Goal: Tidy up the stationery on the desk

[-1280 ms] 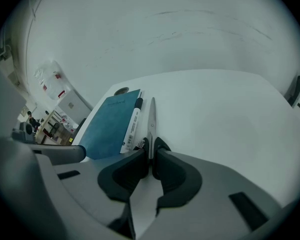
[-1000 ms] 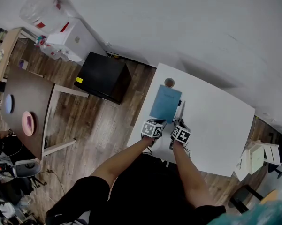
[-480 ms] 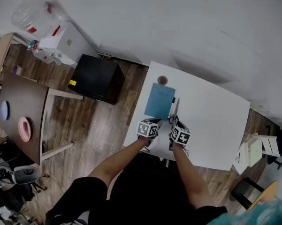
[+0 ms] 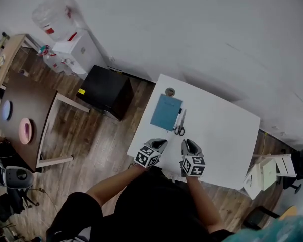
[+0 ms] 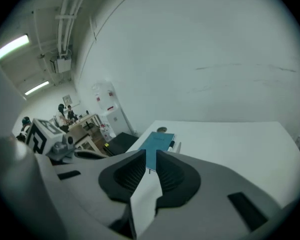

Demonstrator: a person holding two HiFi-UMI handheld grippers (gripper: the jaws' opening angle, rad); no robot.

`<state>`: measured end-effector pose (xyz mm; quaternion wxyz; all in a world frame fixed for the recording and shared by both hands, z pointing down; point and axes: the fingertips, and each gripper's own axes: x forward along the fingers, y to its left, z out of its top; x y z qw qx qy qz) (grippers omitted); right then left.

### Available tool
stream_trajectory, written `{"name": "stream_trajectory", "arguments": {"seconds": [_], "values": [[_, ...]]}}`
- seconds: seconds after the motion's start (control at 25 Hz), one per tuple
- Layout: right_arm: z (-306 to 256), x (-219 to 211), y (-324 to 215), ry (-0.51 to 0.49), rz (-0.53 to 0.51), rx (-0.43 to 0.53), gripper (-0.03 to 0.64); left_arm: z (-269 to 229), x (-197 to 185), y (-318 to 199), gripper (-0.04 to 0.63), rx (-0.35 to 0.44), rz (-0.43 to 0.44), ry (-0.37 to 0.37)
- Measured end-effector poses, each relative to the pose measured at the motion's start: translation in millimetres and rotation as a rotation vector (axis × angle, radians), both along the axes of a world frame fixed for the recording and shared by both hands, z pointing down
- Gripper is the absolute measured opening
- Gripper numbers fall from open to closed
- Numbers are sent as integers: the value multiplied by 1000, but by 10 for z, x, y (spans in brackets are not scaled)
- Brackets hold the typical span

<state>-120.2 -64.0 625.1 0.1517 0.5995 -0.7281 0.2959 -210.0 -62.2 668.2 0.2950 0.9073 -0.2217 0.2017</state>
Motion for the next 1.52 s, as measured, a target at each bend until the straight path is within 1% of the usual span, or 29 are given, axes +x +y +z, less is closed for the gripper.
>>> {"name": "stream_trajectory", "arguments": {"seconds": [0.16, 0.28, 0.36, 0.52, 0.64, 0.76, 0.84, 0.96, 1.04, 1.12, 1.24, 1.4, 1.52], "values": [[-568, 131, 550, -59, 27, 100, 58, -474, 254, 594, 14, 94, 6, 67], [-891, 253, 1016, -77, 46, 175, 44, -877, 468, 997, 14, 177, -8, 106], [-1041, 323, 1349, -66, 54, 222, 40, -1082, 602, 1265, 14, 216, -23, 127], [-1231, 450, 2110, -16, 64, 302, 40, -1386, 851, 1902, 14, 258, -61, 167], [-1307, 564, 2622, -22, 106, 340, 41, -1480, 995, 2393, 14, 269, -81, 171], [-1260, 655, 3051, -12, 143, 341, 41, -1409, 1115, 2893, 14, 261, -99, 159], [-1239, 648, 3282, -3, 147, 336, 41, -1468, 1160, 3126, 14, 289, -97, 154], [-1367, 580, 3516, 26, 104, 373, 40, -1726, 1245, 3334, 14, 385, -70, 149], [-1489, 556, 3602, 69, 94, 407, 40, -1860, 1269, 3426, 14, 425, -62, 146], [-1587, 563, 3659, 118, 112, 432, 38, -1947, 1261, 3508, 14, 460, -55, 147], [-1729, 547, 3708, 147, 147, 468, 37, -2055, 1199, 3602, 14, 511, -50, 151], [-1890, 403, 3746, 182, 143, 516, 35, -2192, 1011, 3622, 14, 583, -114, 158], [-1864, 340, 3784, 210, 139, 505, 35, -2211, 910, 3617, 14, 576, -150, 175]]}}
